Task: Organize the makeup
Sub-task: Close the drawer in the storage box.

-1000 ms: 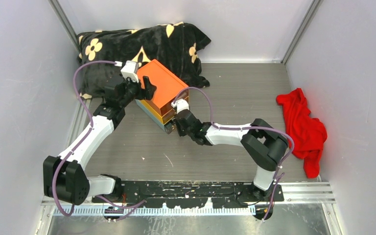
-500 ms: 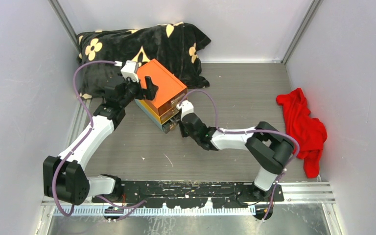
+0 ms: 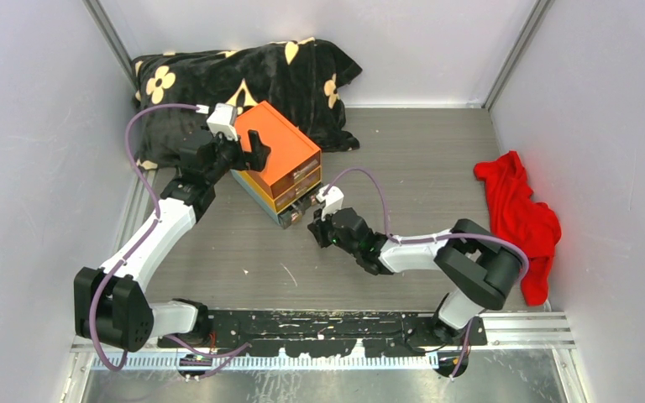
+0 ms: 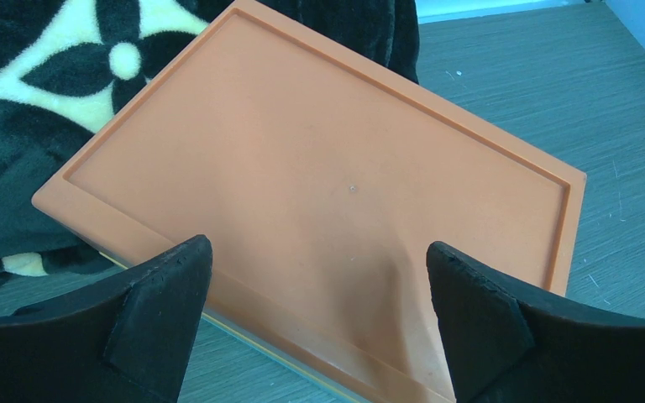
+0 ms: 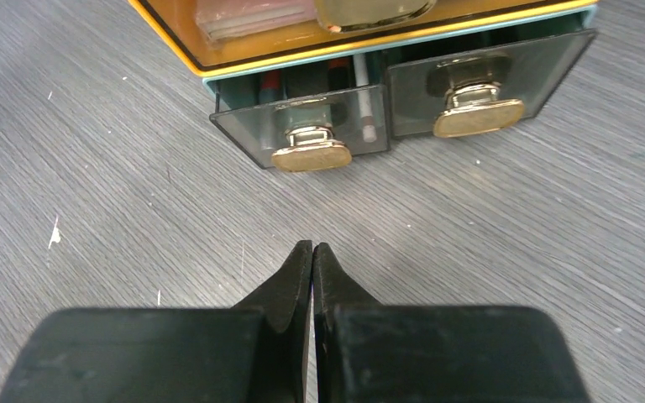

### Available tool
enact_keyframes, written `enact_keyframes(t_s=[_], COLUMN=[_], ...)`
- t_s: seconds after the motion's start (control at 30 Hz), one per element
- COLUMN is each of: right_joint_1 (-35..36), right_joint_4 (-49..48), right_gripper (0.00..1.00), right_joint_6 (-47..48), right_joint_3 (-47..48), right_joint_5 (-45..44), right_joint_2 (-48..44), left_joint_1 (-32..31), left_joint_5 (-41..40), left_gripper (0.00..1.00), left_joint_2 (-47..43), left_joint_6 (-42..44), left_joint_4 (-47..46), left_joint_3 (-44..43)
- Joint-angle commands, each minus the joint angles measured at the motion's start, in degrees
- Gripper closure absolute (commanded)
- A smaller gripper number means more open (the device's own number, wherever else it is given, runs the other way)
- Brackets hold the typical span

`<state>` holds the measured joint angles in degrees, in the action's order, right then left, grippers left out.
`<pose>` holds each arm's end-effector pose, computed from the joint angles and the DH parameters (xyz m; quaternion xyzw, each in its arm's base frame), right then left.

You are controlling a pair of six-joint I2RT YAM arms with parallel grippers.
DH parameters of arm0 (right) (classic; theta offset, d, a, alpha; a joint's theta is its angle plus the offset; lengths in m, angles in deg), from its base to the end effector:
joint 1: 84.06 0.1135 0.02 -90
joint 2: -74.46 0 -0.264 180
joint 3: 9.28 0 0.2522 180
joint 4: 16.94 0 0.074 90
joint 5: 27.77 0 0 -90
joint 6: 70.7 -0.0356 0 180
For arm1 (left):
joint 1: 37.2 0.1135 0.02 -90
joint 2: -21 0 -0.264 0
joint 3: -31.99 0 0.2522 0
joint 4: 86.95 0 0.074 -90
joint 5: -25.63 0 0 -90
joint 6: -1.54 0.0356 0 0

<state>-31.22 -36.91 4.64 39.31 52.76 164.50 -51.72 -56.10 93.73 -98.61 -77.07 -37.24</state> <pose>0.1924 0.2441 0.1706 -0.2255 0.7936 0.2550 0.5044 0.2888 -0.0801 0.3249 0.0745 0.7804 -0.1874 0.5919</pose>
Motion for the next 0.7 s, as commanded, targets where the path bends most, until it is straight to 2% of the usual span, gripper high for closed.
enact_keyframes(t_s=[0.0,0.43,0.67], right_joint_1=[0.3,0.3,0.4], right_joint_4=[-10.0,-18.6,-18.8], right_gripper=[0.93,0.93,0.93], right_joint_6=[-0.4,-1.6,-0.9], right_joint_3=[2.4,11.7,10.9], right_joint_5=[3.3,3.3,1.4], right_joint_2=[3.8,16.9,17.2], left_joint_1=[0.3,0.4,0.3], left_joint_5=[-2.8,-3.8,-3.6], left_gripper=[0.00,0.00,0.00], left_joint_2=[0.6,0.6,0.9], left_joint_6=[-0.6,-0.3,-0.2], left_joint_4=[7.8,7.7,7.6], left_joint_3=[1.9,2.6,2.6])
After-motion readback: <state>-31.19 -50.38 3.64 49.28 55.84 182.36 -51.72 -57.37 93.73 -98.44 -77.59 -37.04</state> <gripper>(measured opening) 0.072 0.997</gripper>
